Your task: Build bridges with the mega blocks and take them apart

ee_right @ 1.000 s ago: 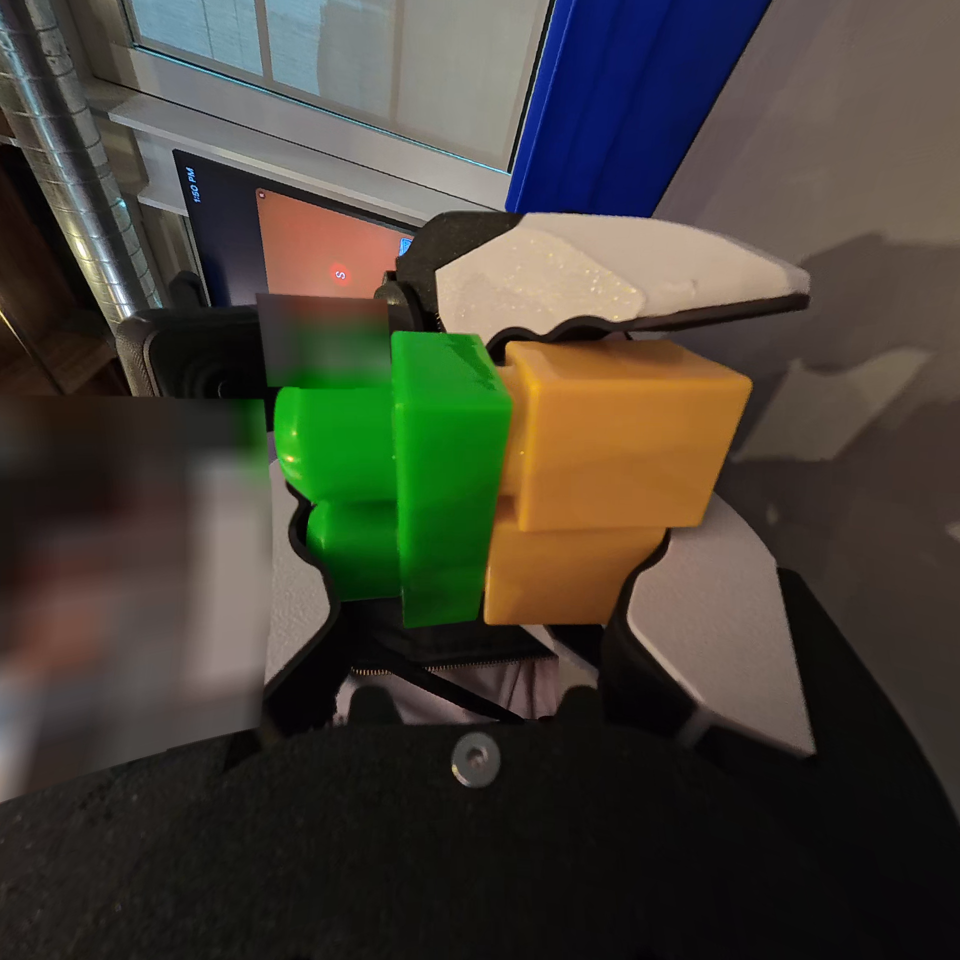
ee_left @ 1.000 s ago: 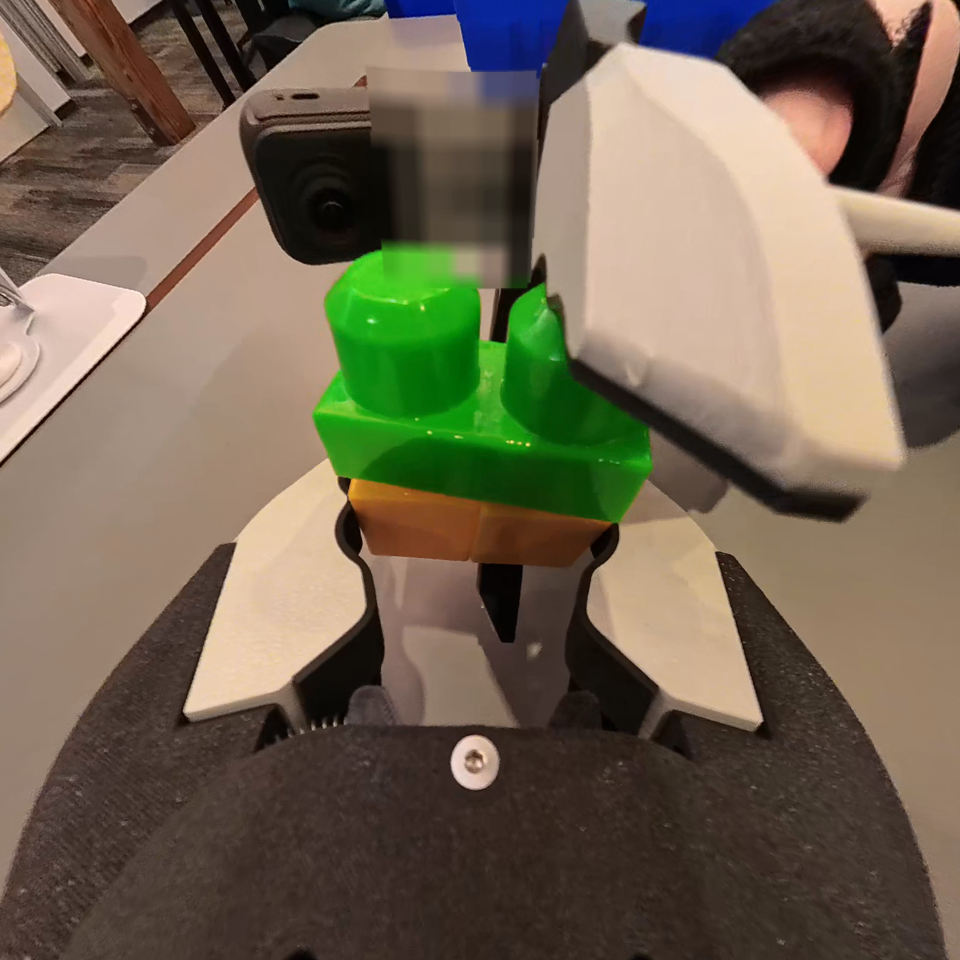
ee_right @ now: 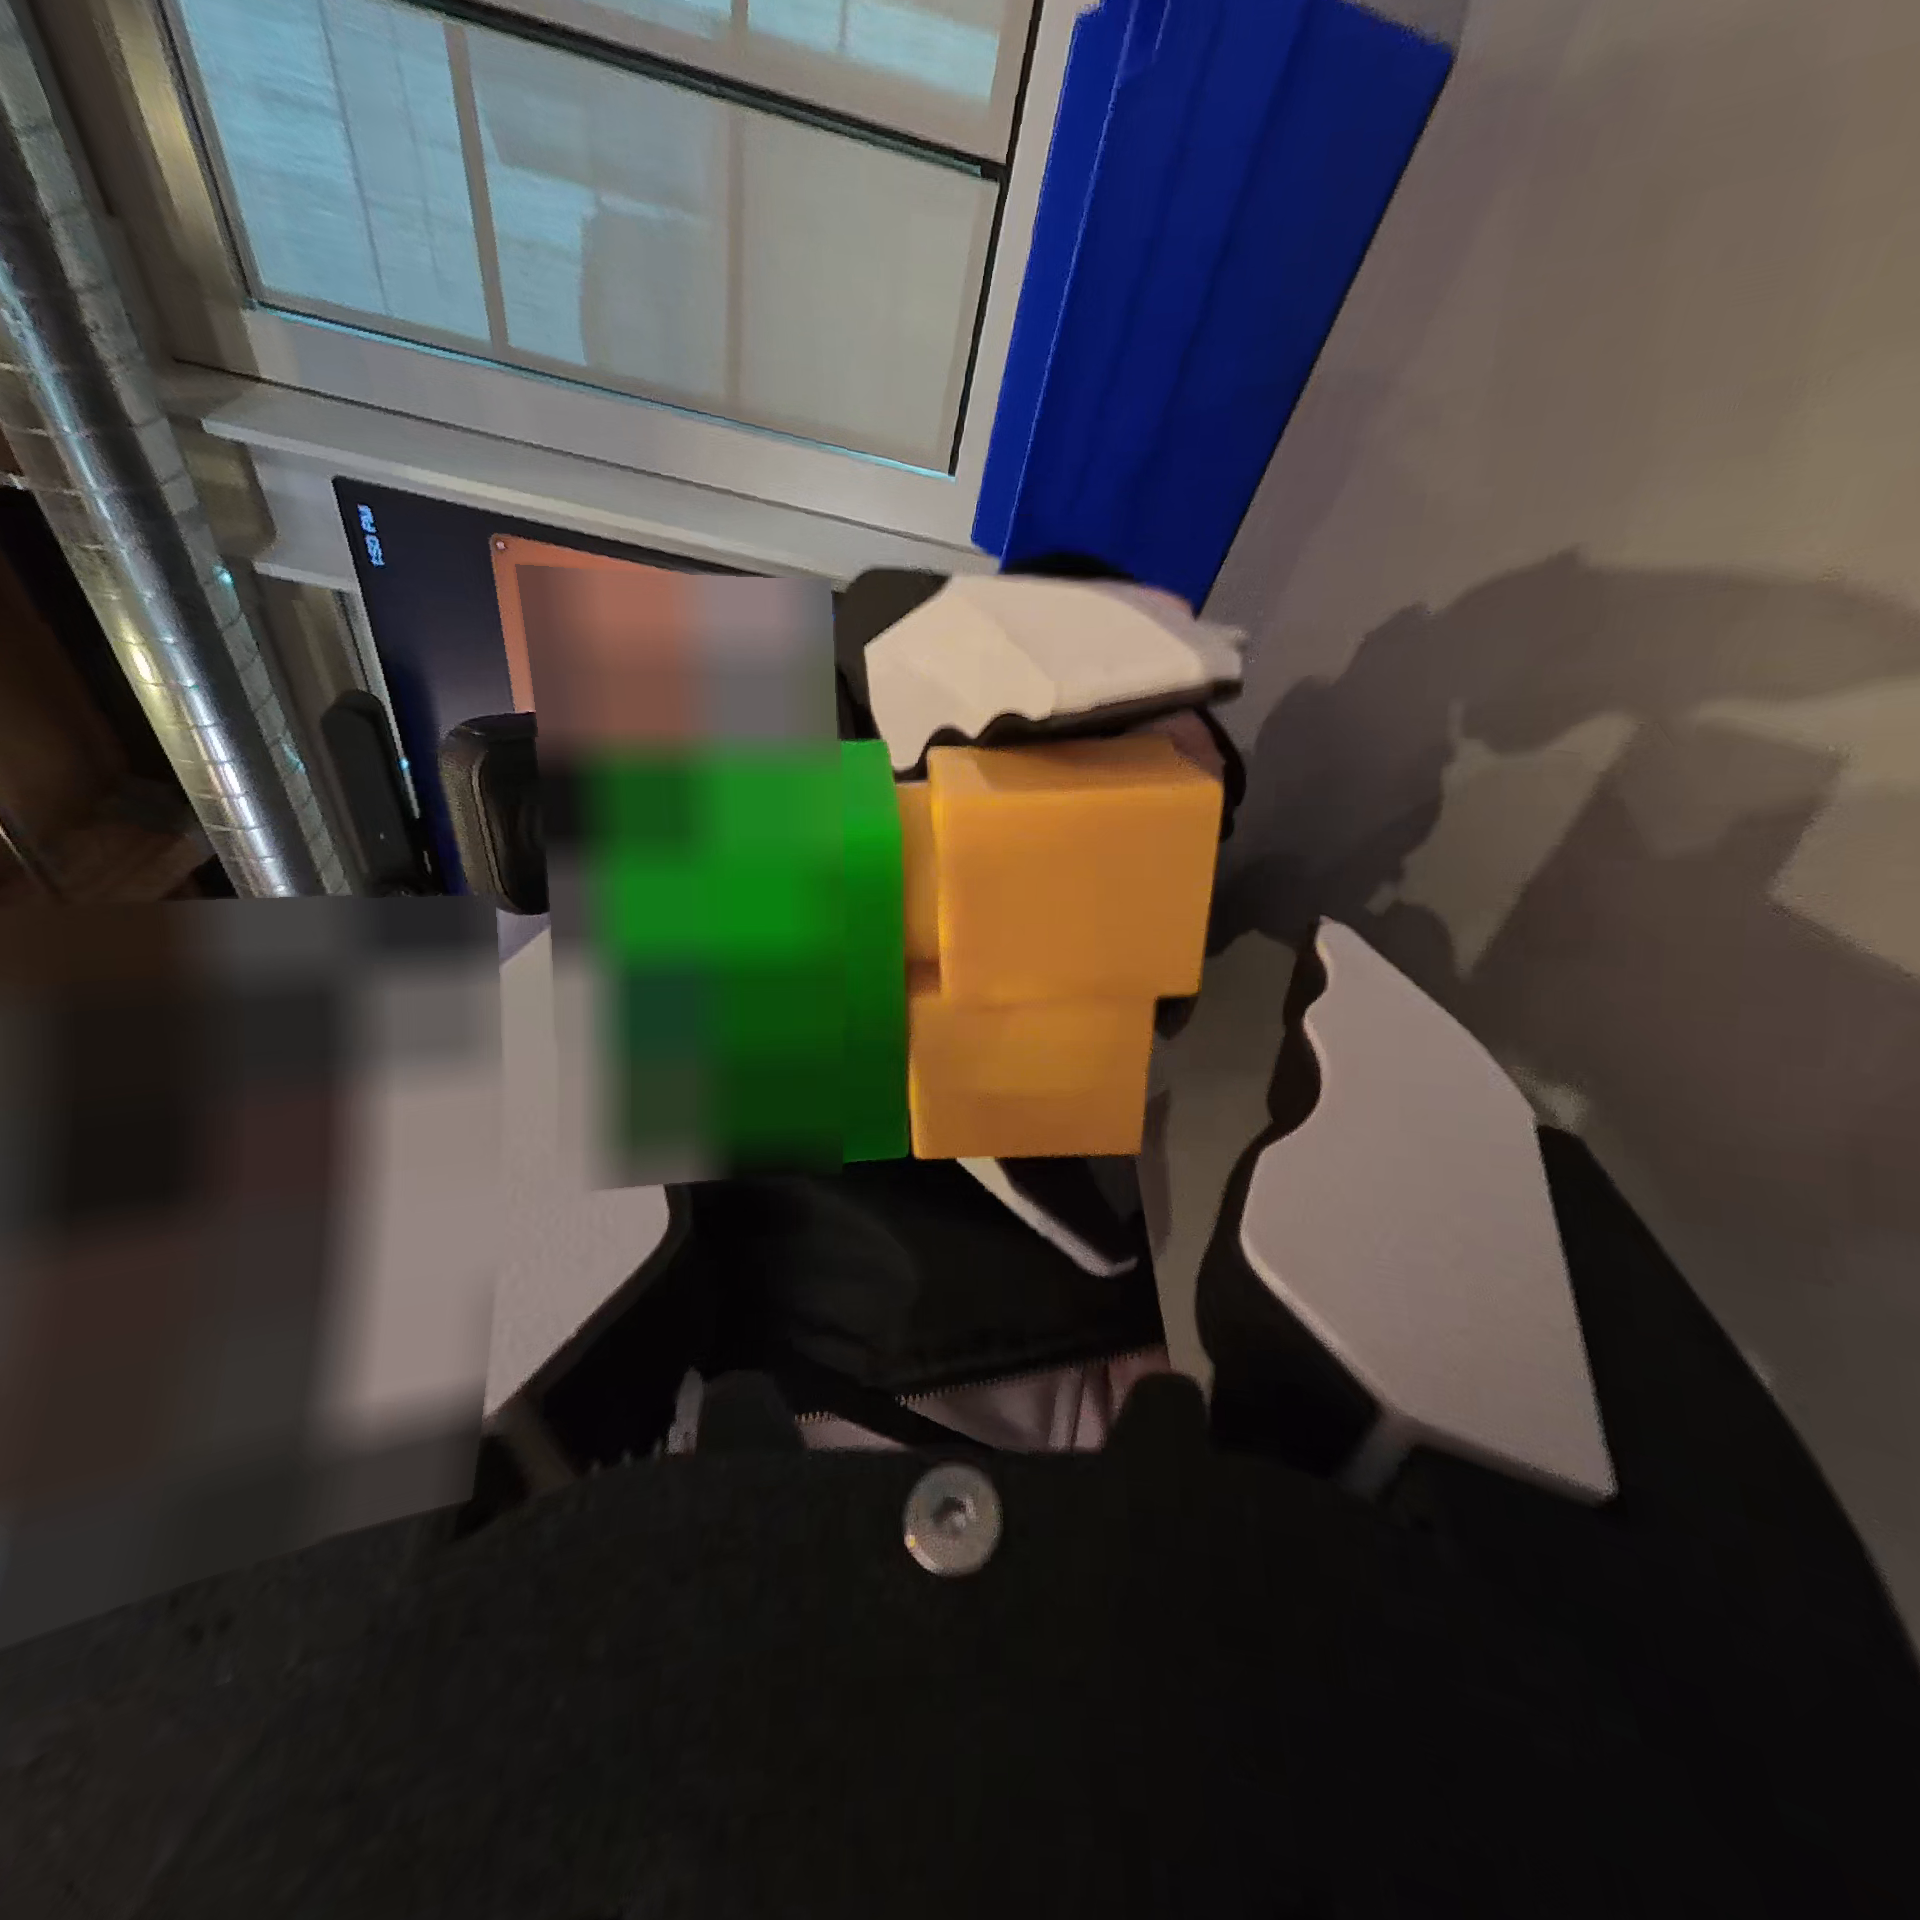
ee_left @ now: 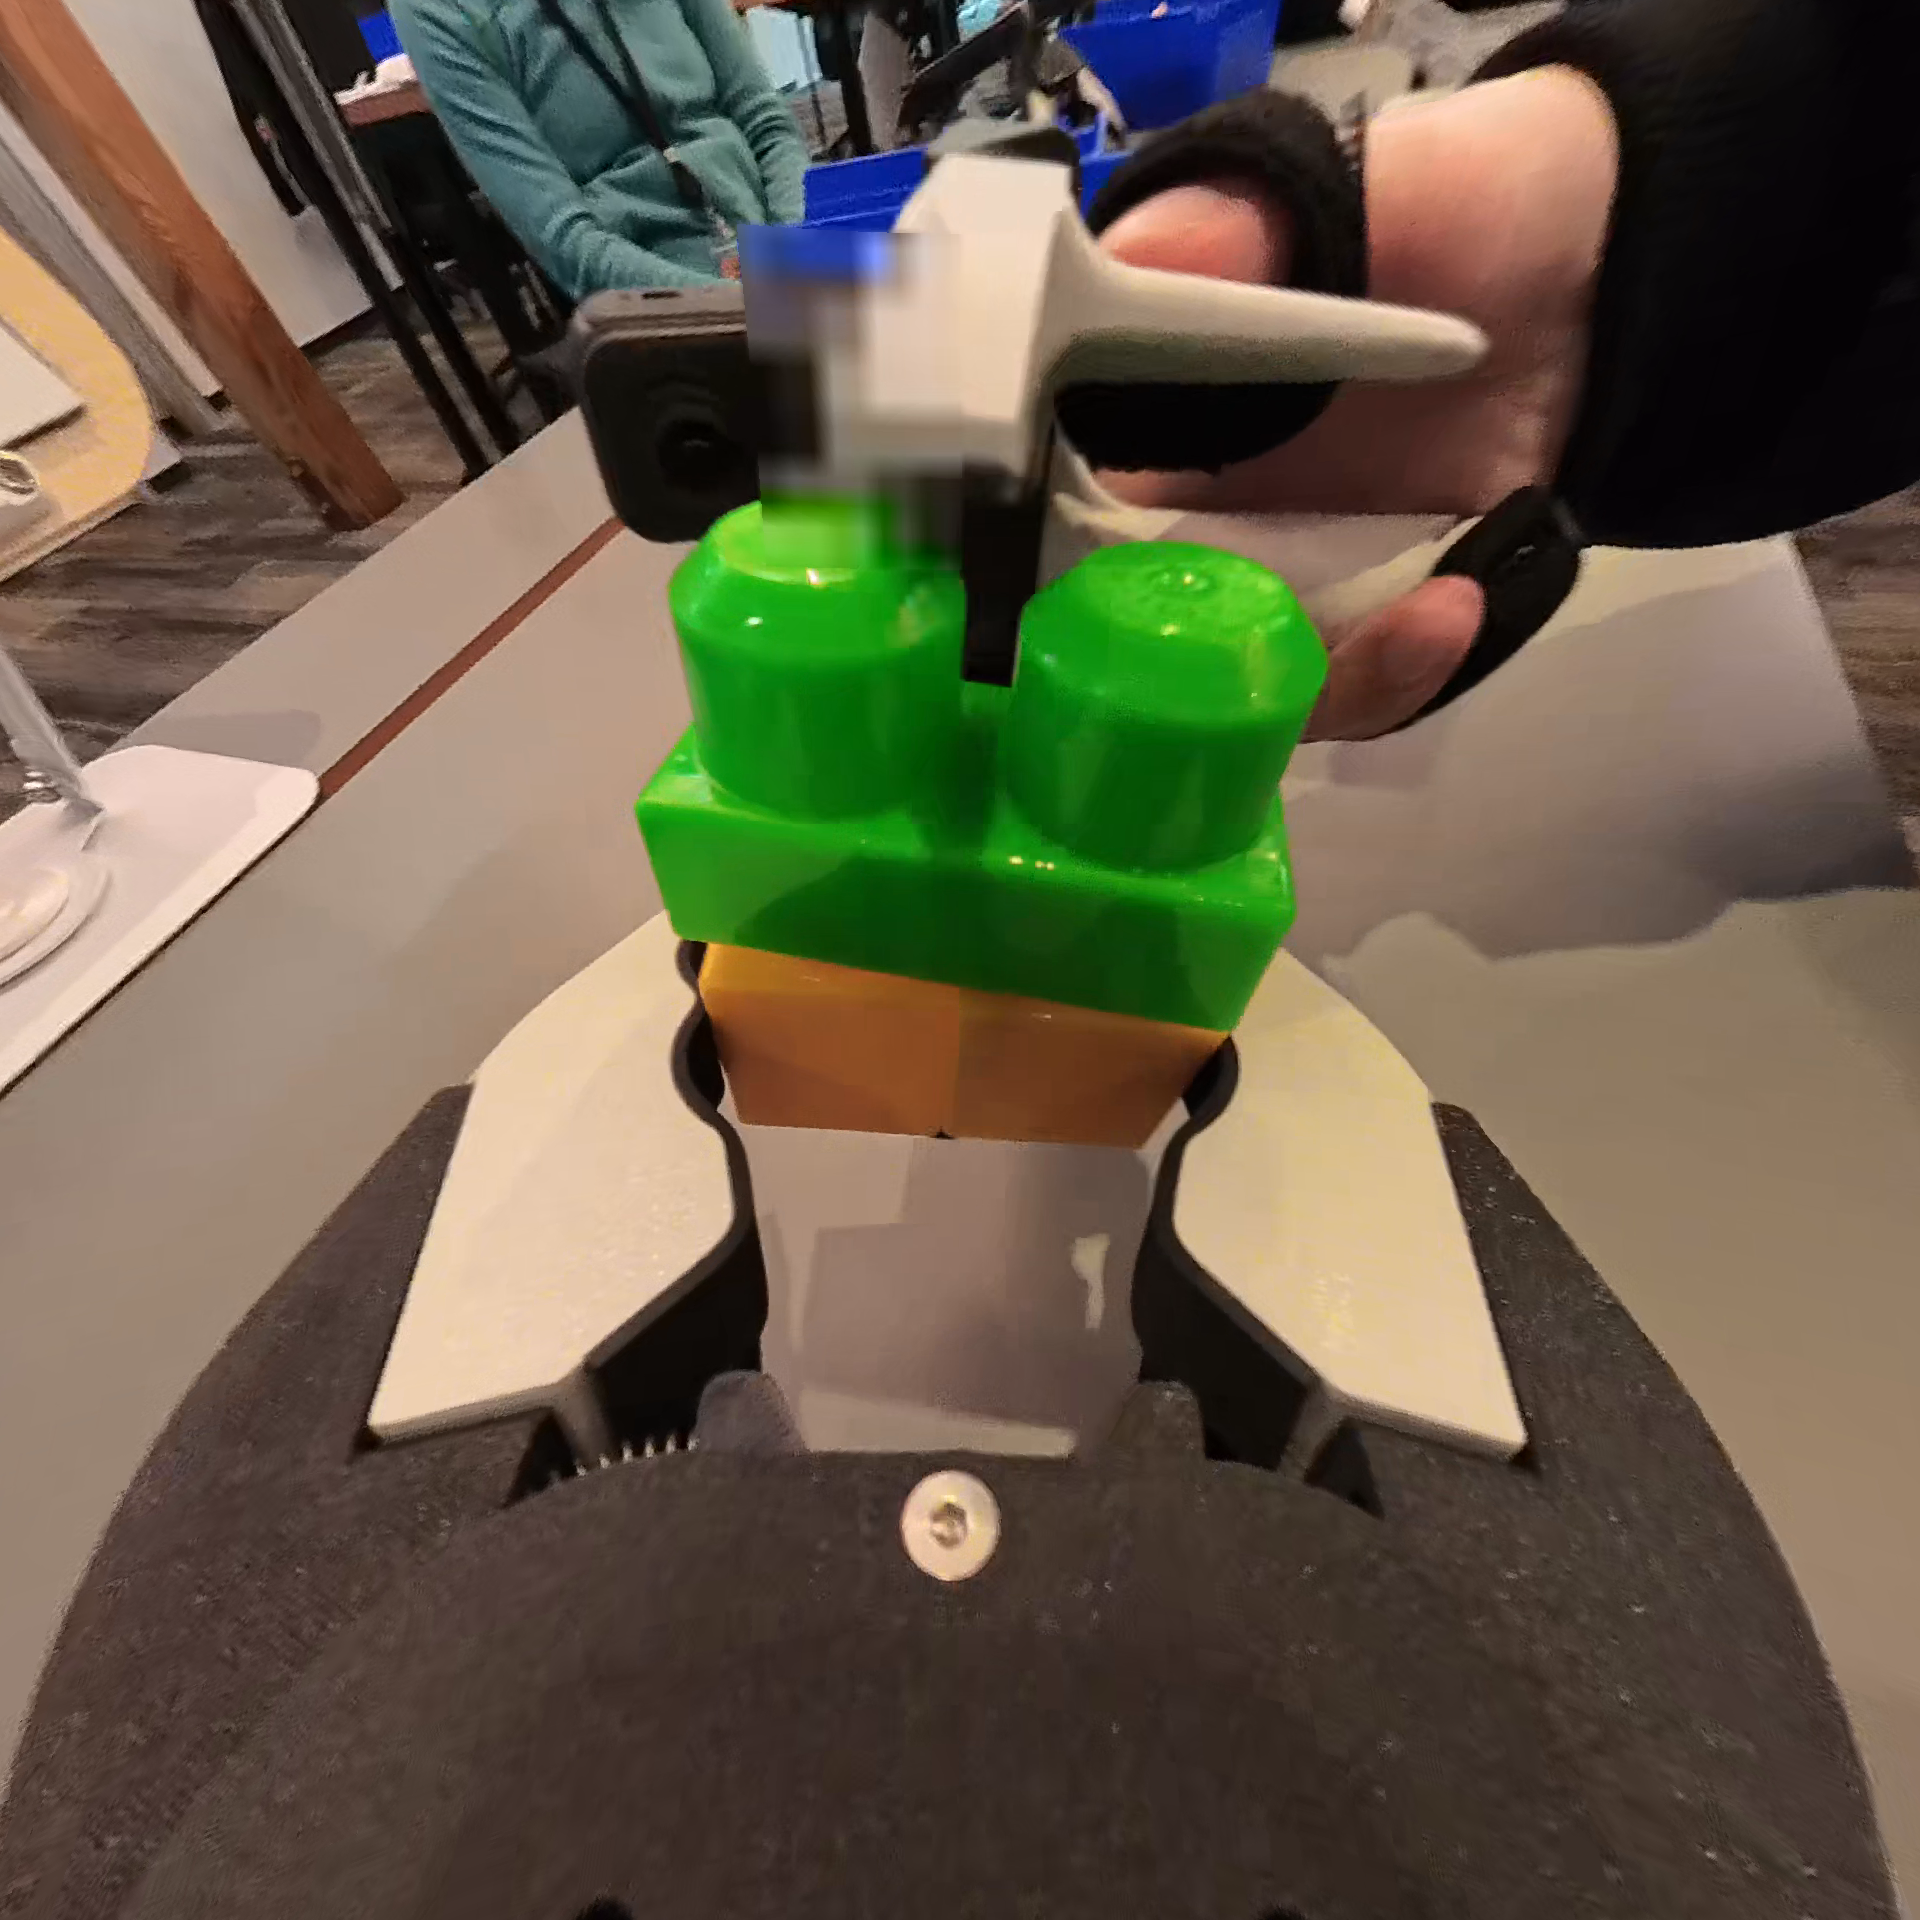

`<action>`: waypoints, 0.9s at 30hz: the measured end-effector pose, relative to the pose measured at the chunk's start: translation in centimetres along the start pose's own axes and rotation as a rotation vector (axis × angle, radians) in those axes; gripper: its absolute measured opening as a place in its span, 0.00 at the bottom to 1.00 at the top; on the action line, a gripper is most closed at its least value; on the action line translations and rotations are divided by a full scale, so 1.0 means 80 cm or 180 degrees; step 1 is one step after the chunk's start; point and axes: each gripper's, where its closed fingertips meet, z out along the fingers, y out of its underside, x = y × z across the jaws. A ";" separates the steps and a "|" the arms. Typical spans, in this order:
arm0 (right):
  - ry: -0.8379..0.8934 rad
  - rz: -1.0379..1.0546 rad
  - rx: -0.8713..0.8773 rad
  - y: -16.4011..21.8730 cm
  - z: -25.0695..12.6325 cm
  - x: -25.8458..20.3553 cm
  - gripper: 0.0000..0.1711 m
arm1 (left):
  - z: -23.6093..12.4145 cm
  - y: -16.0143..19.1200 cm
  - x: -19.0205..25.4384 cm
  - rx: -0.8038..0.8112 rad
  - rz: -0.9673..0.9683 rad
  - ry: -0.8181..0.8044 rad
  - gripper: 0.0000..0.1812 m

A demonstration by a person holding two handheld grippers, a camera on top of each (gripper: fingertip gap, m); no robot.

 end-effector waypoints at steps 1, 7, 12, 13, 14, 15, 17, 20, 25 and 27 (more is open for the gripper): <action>0.0029 -0.0009 0.0044 -0.003 -0.002 0.001 0.72 | 0.000 0.000 0.004 0.0019 -0.0084 0.0101 0.49; 0.0093 0.0303 0.0057 0.002 -0.004 0.002 0.75 | -0.014 -0.012 0.017 0.0309 -0.0592 0.0763 0.49; 0.0307 0.0296 0.0264 -0.006 -0.014 -0.001 0.72 | -0.035 -0.027 0.019 0.0581 -0.0654 0.1027 0.49; 0.0347 0.0260 0.0284 -0.005 -0.014 -0.003 0.72 | -0.037 -0.031 0.019 0.0660 -0.0668 0.1052 0.49; 0.0335 0.0249 0.0298 -0.004 -0.014 -0.006 0.73 | -0.039 -0.033 0.020 0.0691 -0.0662 0.1081 0.49; 0.0310 0.0247 0.0306 -0.002 -0.013 -0.010 0.74 | -0.038 -0.034 0.021 0.0711 -0.0628 0.1078 0.49; 0.0243 0.0231 0.0329 -0.001 -0.010 -0.017 0.75 | -0.036 -0.034 0.023 0.0733 -0.0578 0.1037 0.49; 0.0214 0.0226 0.0373 -0.003 -0.003 -0.021 0.76 | -0.029 -0.031 0.024 0.0702 -0.0498 0.0932 0.49; 0.0373 0.0160 0.0300 -0.001 0.011 -0.017 0.74 | -0.017 -0.017 0.022 0.0495 -0.0495 0.0832 0.49; 0.0369 0.0183 0.0289 -0.003 0.012 -0.017 0.68 | -0.014 -0.011 0.019 0.0402 -0.0452 0.0768 0.49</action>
